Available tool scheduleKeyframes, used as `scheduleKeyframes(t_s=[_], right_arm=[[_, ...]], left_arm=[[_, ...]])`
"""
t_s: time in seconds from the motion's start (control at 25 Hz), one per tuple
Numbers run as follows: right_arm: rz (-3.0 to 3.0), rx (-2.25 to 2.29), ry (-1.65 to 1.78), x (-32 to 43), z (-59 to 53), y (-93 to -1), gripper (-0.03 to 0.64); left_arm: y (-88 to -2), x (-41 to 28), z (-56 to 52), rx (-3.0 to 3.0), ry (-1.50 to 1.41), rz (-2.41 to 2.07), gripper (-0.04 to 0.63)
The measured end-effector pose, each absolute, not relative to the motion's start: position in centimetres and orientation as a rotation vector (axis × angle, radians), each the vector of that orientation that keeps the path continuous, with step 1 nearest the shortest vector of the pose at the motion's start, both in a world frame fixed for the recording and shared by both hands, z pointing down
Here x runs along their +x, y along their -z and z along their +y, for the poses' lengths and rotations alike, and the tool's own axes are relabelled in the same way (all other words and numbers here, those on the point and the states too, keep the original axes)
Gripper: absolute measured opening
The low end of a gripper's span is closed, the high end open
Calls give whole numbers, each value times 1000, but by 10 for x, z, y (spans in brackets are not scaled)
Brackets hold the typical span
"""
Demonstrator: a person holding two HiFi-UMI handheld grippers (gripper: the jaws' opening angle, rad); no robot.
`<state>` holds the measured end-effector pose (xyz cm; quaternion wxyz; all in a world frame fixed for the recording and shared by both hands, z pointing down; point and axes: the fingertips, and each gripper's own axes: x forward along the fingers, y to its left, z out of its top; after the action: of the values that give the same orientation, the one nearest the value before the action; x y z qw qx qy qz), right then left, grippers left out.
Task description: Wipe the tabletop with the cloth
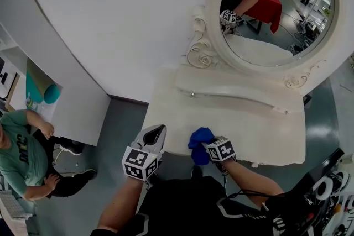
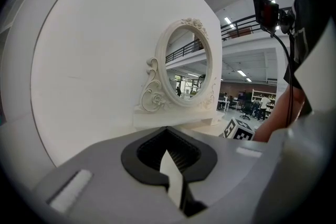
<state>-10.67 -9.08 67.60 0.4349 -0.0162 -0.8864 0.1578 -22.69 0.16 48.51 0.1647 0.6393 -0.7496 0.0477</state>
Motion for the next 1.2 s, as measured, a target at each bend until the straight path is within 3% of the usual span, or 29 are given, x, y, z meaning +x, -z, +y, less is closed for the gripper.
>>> scheduleKeyframes(t_s=[0.56, 0.88, 1.2], right_arm=[[-2222, 206, -332, -162, -258, -682, 54], [-2213, 106, -228, -153, -240, -683, 54], [-2188, 11, -289, -98, -172, -685, 54]], left_arm=[[-486, -213, 6, 1670, -147, -2233, 6], [-488, -203, -4, 1611, -114, -2272, 6], [-485, -187, -29, 1711, -128, -2184, 6]])
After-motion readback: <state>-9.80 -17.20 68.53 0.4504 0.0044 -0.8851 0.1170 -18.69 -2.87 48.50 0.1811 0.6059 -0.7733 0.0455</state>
